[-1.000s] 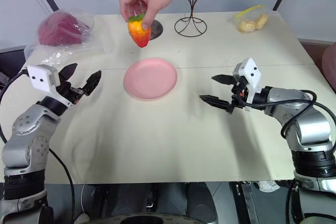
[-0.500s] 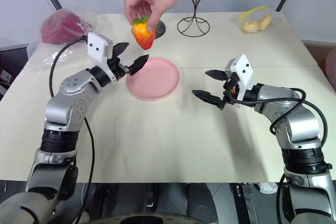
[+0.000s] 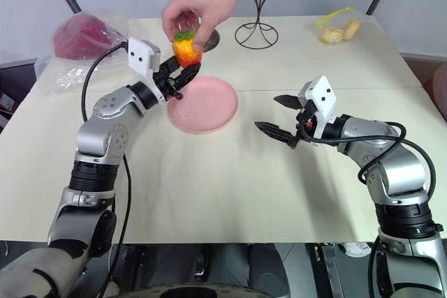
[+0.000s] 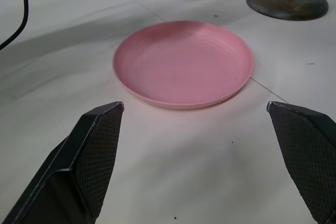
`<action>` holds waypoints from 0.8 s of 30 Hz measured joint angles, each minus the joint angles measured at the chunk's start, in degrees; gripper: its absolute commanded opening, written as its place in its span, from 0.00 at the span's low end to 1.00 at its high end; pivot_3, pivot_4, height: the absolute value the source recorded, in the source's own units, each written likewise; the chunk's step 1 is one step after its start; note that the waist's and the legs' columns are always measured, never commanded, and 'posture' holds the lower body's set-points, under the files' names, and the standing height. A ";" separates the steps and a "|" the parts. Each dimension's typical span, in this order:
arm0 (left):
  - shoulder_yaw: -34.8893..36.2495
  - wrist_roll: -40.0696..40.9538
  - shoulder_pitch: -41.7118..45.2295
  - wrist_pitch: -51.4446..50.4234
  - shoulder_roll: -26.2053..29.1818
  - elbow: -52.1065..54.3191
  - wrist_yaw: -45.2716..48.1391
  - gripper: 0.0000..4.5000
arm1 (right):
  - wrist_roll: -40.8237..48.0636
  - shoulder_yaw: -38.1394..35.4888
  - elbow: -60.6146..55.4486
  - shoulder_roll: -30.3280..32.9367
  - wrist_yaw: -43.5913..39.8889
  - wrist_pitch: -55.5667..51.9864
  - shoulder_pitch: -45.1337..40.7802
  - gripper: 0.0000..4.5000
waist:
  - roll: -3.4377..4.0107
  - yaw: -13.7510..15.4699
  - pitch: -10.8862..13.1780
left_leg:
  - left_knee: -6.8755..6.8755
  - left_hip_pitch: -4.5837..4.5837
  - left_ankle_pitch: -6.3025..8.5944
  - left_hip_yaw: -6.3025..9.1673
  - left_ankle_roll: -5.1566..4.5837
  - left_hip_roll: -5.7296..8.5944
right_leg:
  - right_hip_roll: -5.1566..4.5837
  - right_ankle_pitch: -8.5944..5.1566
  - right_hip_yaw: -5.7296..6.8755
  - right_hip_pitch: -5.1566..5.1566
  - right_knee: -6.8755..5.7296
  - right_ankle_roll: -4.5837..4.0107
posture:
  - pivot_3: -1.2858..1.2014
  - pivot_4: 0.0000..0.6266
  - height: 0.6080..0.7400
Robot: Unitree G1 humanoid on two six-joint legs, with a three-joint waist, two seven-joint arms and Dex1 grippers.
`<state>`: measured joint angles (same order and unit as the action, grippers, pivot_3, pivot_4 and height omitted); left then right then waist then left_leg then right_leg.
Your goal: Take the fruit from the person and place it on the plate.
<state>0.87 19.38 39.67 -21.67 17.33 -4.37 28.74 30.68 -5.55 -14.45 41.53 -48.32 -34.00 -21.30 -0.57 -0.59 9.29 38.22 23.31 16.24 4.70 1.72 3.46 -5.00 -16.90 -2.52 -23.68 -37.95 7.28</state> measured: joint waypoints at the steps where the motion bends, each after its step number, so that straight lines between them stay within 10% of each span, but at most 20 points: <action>1: 0.05 -0.02 0.00 0.04 0.00 0.00 -0.01 0.15 | 0.00 0.00 0.00 0.00 0.09 0.00 0.00 1.00 | 0.00 0.00 0.00 | 0.00 0.00 0.00 0.00 0.00 0.00 | 0.00 0.00 0.00 0.00 0.00 0.00 | 0.52 0.24 1.00; 24: -6.85 -9.65 -0.86 -11.55 0.07 -7.63 -4.00 0.15 | 0.51 0.00 -0.60 -0.70 1.25 -0.14 0.33 1.00 | 0.00 0.03 0.00 | 0.00 0.00 0.00 0.01 0.00 0.01 | 0.01 0.00 0.00 0.00 -0.02 0.00 | 0.52 0.24 1.00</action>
<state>-5.98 9.73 38.81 -33.21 17.41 -12.00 24.74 31.18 -5.55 -15.05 40.83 -47.07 -34.14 -20.97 -0.57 -0.57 9.29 38.22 23.31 16.24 4.71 1.72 3.47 -5.00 -16.90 -2.52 -23.68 -37.97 7.28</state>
